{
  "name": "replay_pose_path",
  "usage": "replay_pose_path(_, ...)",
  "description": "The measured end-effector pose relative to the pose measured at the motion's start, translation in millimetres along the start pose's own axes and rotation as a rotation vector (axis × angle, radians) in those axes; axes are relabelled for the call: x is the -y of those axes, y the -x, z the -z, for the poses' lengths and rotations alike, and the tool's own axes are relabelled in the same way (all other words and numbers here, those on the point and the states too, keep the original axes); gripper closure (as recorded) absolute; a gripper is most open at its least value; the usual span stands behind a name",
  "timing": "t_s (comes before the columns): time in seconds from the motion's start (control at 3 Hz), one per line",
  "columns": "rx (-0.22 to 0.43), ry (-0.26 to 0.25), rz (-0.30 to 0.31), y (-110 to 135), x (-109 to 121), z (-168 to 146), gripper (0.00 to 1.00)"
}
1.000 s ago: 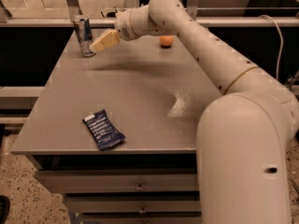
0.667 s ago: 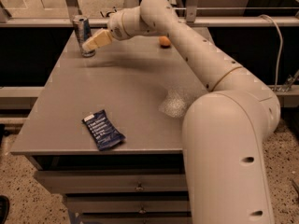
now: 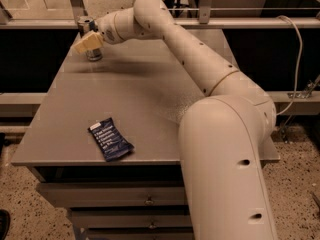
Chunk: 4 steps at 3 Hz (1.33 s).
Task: Pick redbull can
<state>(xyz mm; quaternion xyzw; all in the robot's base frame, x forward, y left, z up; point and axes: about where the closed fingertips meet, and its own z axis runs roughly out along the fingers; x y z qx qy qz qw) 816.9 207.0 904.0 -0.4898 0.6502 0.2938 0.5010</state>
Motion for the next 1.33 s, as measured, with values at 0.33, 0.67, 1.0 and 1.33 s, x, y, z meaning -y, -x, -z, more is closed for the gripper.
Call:
replay_pose_path(0.33, 0.014, 0.048, -0.016, 4, -20, -15, 0.47)
replay_pose_path(0.67, 0.059, 0.057, -0.008, 19, -30, 4, 0.85)
replay_pose_path(1.0, 0.123, 0.055, 0.032, 45, -36, 34, 1.0)
replay_pose_path(1.33, 0.123, 0.055, 0.032, 45, -36, 34, 1.0)
